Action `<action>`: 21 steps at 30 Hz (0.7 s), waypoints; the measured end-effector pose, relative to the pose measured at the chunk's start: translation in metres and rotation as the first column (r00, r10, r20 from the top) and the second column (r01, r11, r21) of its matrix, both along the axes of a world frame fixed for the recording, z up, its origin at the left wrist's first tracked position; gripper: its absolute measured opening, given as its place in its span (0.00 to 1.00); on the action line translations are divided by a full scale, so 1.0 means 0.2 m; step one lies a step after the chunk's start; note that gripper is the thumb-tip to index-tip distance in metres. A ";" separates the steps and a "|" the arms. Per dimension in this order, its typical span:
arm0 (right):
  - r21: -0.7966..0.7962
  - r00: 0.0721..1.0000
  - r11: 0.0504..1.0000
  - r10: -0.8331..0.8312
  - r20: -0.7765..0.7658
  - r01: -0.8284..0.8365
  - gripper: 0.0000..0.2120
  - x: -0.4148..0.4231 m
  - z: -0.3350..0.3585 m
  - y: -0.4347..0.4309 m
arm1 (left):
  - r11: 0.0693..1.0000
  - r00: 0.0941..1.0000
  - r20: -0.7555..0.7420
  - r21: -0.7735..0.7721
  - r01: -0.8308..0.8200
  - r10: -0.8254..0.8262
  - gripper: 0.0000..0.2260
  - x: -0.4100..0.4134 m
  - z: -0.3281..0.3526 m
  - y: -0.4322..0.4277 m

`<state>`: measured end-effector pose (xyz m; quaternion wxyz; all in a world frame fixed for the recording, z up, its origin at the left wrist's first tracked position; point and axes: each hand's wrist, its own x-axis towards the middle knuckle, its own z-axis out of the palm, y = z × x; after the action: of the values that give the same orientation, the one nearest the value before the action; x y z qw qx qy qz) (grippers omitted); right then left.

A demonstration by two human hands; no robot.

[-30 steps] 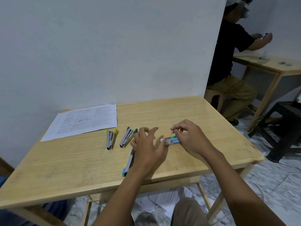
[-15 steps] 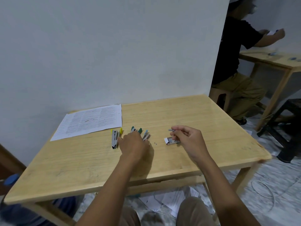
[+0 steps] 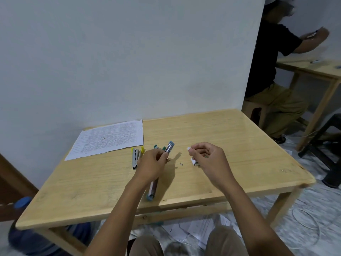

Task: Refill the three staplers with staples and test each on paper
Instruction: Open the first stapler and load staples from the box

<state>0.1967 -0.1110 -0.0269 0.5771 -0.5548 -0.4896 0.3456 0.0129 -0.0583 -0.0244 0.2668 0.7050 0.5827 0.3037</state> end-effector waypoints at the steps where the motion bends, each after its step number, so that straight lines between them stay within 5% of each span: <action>1: 0.004 1.000 1.000 0.013 0.020 -0.013 0.06 -0.01 0.01 0.00 | 0.999 0.989 0.142 -0.036 0.037 -0.031 0.12 -0.01 0.01 -0.02; 4: 0.010 0.996 0.997 0.071 0.058 -0.072 0.10 -0.06 0.05 0.01 | 0.971 0.868 0.493 -0.177 0.162 -0.055 0.13 -0.04 0.03 -0.06; 7: 0.053 0.983 0.990 0.119 0.138 -0.127 0.06 -0.10 0.10 0.01 | 0.925 0.639 0.769 -0.258 0.281 0.021 0.13 -0.03 0.02 -0.09; 16: 0.109 0.877 0.945 0.240 0.417 -0.310 0.06 -0.13 0.18 0.03 | 0.867 0.422 0.906 -0.225 0.445 0.018 0.11 0.00 0.04 -0.19; 21: 0.060 0.732 0.908 0.294 0.614 -0.415 0.05 -0.10 0.23 0.05 | 0.856 0.409 0.912 -0.241 0.458 0.037 0.13 -0.01 0.04 -0.21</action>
<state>0.1758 -0.1015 0.0192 0.3693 -0.4712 -0.7729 0.2101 0.0117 -0.1005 -0.0163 0.7275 0.4215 0.3082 0.4450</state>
